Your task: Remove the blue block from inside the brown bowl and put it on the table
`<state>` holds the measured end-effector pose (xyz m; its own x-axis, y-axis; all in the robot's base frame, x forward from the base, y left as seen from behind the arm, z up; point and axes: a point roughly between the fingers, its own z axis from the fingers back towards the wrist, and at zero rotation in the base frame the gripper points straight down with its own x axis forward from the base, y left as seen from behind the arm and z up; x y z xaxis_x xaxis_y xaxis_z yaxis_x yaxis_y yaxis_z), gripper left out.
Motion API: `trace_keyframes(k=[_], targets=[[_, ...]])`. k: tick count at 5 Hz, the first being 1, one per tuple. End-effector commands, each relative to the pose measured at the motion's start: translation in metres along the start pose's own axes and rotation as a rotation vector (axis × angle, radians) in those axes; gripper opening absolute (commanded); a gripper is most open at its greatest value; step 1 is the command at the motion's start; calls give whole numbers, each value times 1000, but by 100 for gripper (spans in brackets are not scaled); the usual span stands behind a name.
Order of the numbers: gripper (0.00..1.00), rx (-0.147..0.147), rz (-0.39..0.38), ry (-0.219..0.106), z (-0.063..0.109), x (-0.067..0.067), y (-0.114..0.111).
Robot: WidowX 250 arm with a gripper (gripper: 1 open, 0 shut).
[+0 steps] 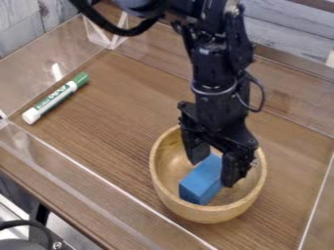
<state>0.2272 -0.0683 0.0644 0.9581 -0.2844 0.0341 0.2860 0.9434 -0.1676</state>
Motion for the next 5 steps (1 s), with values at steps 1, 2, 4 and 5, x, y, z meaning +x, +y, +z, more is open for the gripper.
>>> trace_keyframes(k=[1, 2, 4, 5], targets=[[100, 4, -9, -40, 3, 7, 2], [100, 4, -9, -44, -5, 6, 3], [0, 2, -11, -48, -15, 5, 4], [0, 4, -8, -39, -12, 5, 4]])
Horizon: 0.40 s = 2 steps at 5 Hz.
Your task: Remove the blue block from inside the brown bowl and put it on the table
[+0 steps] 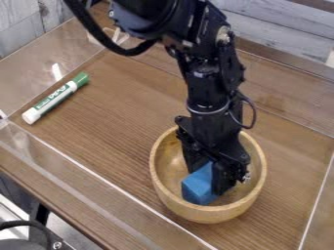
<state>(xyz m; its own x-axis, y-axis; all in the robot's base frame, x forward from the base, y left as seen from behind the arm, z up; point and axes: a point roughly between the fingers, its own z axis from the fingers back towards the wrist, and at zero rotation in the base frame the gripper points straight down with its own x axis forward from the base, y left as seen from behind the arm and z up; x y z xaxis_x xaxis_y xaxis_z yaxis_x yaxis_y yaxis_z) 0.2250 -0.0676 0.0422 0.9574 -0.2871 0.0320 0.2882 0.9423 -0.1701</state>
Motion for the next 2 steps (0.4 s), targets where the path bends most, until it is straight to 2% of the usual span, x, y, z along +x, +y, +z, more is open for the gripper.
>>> trace_keyframes(k=[1, 2], targets=[[0, 11, 0, -28, 14, 7, 1], [0, 14, 7, -15, 18, 6, 1]])
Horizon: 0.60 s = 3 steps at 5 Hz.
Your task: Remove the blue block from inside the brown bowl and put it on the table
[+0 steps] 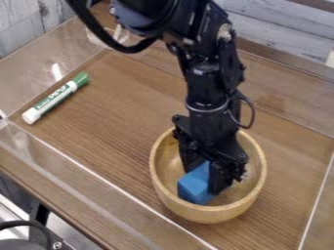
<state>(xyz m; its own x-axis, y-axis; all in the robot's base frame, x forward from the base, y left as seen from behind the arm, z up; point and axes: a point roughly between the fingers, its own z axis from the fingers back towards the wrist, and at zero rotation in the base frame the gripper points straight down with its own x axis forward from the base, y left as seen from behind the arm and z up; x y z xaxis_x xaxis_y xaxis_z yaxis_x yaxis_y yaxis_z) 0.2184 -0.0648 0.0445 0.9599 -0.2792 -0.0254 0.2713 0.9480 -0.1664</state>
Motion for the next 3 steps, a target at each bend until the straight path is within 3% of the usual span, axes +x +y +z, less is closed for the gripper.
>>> trace_keyframes(k=[1, 3], targets=[[0, 13, -5, -57, 21, 11, 0], [0, 19, 2, -32, 30, 8, 0]])
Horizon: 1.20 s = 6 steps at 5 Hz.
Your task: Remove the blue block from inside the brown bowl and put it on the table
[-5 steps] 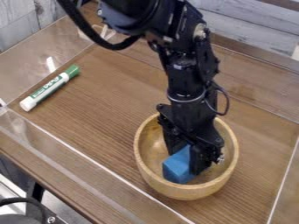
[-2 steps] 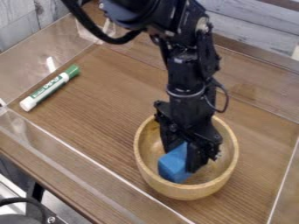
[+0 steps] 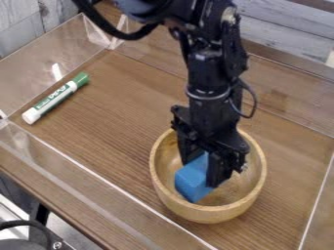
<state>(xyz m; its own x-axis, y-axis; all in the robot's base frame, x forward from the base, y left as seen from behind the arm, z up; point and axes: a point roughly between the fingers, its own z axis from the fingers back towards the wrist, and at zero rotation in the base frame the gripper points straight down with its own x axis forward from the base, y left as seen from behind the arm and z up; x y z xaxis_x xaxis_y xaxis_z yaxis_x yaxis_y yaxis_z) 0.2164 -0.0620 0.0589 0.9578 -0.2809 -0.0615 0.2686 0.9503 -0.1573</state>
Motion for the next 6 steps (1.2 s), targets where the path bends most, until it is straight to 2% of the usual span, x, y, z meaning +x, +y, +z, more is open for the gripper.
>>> trace_keyframes(k=[1, 4, 6], targets=[[0, 14, 5, -56, 23, 9, 1], [0, 27, 20, -25, 46, 3, 3], [0, 42, 60, -20, 65, 0, 8]])
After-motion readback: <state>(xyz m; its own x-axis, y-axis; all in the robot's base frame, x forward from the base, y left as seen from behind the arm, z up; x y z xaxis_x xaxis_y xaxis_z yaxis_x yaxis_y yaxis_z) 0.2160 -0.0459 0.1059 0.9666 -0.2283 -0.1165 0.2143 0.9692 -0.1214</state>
